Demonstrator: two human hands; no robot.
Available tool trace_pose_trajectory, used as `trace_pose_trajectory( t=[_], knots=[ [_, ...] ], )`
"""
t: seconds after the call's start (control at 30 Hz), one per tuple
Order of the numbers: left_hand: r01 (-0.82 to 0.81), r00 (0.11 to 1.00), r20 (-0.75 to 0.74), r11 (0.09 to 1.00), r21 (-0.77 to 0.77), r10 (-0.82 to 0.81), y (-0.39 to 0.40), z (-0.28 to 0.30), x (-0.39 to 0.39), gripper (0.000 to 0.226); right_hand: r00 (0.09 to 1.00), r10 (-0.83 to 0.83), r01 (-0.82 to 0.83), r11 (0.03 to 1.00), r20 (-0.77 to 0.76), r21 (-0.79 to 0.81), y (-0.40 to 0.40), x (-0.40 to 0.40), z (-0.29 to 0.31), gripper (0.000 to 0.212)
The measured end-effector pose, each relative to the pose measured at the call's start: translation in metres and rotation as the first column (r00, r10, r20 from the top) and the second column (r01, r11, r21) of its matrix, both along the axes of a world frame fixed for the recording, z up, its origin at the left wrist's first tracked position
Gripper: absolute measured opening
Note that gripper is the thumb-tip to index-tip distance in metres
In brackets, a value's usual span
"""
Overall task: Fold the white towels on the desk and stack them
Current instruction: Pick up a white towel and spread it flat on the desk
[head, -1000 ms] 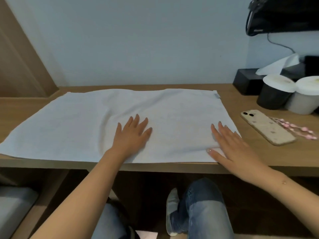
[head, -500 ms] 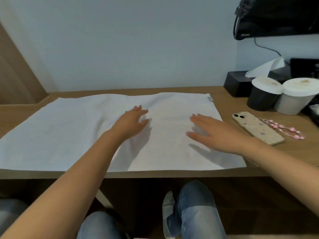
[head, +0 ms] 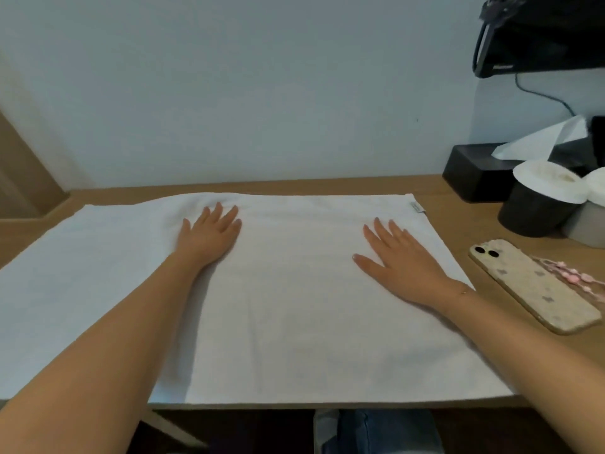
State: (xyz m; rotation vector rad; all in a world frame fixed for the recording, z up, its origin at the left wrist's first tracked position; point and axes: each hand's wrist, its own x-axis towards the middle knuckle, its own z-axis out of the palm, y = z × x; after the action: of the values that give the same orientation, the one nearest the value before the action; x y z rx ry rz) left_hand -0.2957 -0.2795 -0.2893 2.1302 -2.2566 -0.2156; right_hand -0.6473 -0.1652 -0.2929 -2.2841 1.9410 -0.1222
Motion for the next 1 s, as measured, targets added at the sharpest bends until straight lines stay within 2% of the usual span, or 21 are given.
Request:
trace_pose_trajectory(
  t=[0.17,0.23,0.33,0.4,0.47,0.57,0.77,1.0],
  knots=[
    [-0.002,1.0,0.02,1.0,-0.004,0.002,-0.003,0.002,-0.007,0.055,0.997,-0.05,0.049,0.998,0.053,0.031,-0.008,-0.015,0.01,0.074],
    [0.042,0.998,0.041,0.996,-0.082,-0.039,-0.005,0.008,-0.022,0.053,0.995,-0.024,0.027,0.999,0.098,-0.039,-0.021,-0.003,0.018,0.065],
    [0.135,0.99,-0.003,0.971,-0.199,-0.138,-0.008,0.016,-0.058,0.051,0.985,0.107,-0.082,0.981,0.137,-0.174,-0.054,0.039,0.029,0.052],
    [0.179,0.984,0.008,0.972,-0.156,-0.18,-0.004,0.009,-0.081,0.052,0.973,0.131,-0.106,0.985,0.191,-0.134,-0.075,0.067,0.029,0.05],
    [0.141,0.989,-0.033,0.985,-0.098,-0.144,-0.002,-0.002,-0.089,0.053,0.98,0.113,-0.105,0.993,0.163,-0.056,-0.093,0.077,0.019,0.054],
    [0.136,0.988,-0.057,0.986,-0.101,-0.143,-0.006,-0.009,-0.084,0.053,0.997,0.068,-0.068,0.997,0.021,-0.025,-0.107,0.051,0.002,0.064],
    [0.173,0.983,-0.036,0.978,-0.117,-0.178,-0.01,-0.015,-0.082,0.054,0.995,-0.088,0.087,0.996,-0.037,-0.022,-0.109,-0.037,-0.001,0.071],
    [0.172,0.982,-0.07,0.981,-0.085,-0.178,-0.01,-0.011,-0.081,0.054,0.984,-0.175,0.174,0.985,0.04,0.007,-0.107,-0.046,0.008,0.07]
  ],
)
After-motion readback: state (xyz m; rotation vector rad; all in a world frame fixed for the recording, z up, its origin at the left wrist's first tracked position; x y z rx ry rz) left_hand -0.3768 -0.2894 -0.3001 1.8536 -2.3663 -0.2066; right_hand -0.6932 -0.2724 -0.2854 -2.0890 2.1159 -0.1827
